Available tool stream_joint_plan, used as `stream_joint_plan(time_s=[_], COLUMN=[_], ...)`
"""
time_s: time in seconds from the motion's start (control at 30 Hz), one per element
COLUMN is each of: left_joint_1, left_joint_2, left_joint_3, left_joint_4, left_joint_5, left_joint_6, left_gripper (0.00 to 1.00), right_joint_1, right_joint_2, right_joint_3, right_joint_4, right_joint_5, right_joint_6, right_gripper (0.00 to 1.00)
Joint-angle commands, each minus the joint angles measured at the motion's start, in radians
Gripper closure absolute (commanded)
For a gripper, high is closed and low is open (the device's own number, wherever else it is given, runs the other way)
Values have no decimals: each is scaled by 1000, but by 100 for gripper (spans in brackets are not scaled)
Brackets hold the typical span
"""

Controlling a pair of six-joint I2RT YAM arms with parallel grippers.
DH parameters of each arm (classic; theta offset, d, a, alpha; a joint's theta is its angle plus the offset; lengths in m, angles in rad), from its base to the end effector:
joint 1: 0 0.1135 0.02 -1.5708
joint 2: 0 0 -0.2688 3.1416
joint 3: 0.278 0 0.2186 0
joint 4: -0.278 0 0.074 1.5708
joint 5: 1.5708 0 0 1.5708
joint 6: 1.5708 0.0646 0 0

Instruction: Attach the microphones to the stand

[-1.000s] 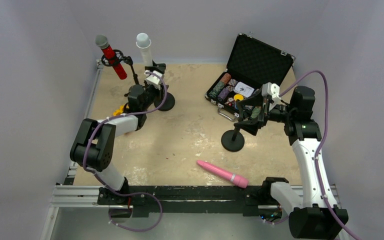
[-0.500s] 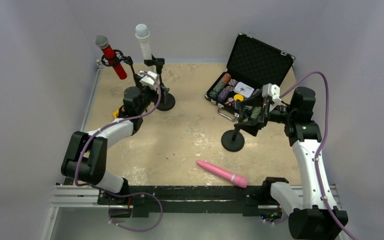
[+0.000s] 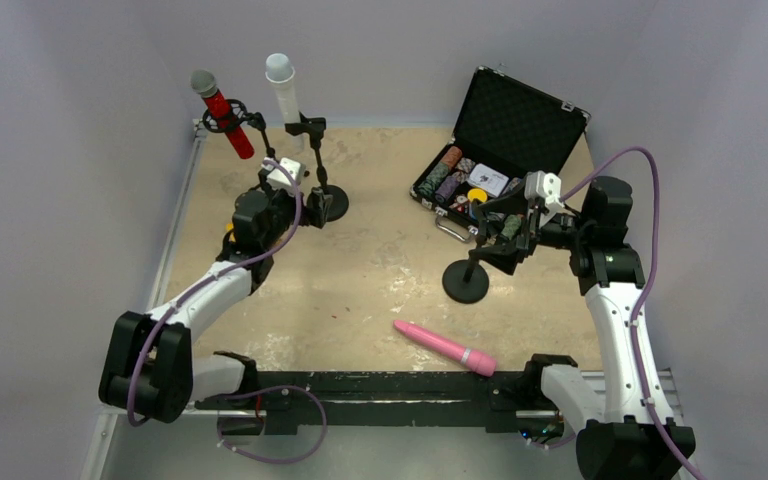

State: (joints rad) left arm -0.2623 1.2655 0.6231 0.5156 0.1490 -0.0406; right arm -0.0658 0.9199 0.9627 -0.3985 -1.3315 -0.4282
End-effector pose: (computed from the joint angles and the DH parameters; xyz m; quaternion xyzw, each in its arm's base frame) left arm 0.2682 -0.0819 0.2745 0.1317 0.7384 -0.1547 0.6431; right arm 0.1521 0.0529 0.3652 -0.4632 0.5716 0.3820 0.5593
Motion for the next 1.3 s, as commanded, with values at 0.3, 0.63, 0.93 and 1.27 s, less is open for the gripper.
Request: stream_joint_plan(time_s=[0.3,0.63,0.93,1.27], left_joint_1=[0,0,0,0], left_joint_2=[-203,-292,-442,-623], left_joint_3=[32,80,88,85], left_joint_4=[-260,-420,-552,-753], left_joint_5=[21,42,103,297], left_joint_6=[-78,-72,-115,-84], left_gripper=[6,3,1,1], right_joint_1=[-7,-11,-18,-41], right_joint_2=[-24,-23,-24,-45], right_joint_3=[11,13,34,54], right_joint_4=[-26,-40,-105,-187], right_joint_5=[-30,-25,-17,11], right_joint_6=[-42,-57,-122,-194], right_gripper=[1,1,1,1])
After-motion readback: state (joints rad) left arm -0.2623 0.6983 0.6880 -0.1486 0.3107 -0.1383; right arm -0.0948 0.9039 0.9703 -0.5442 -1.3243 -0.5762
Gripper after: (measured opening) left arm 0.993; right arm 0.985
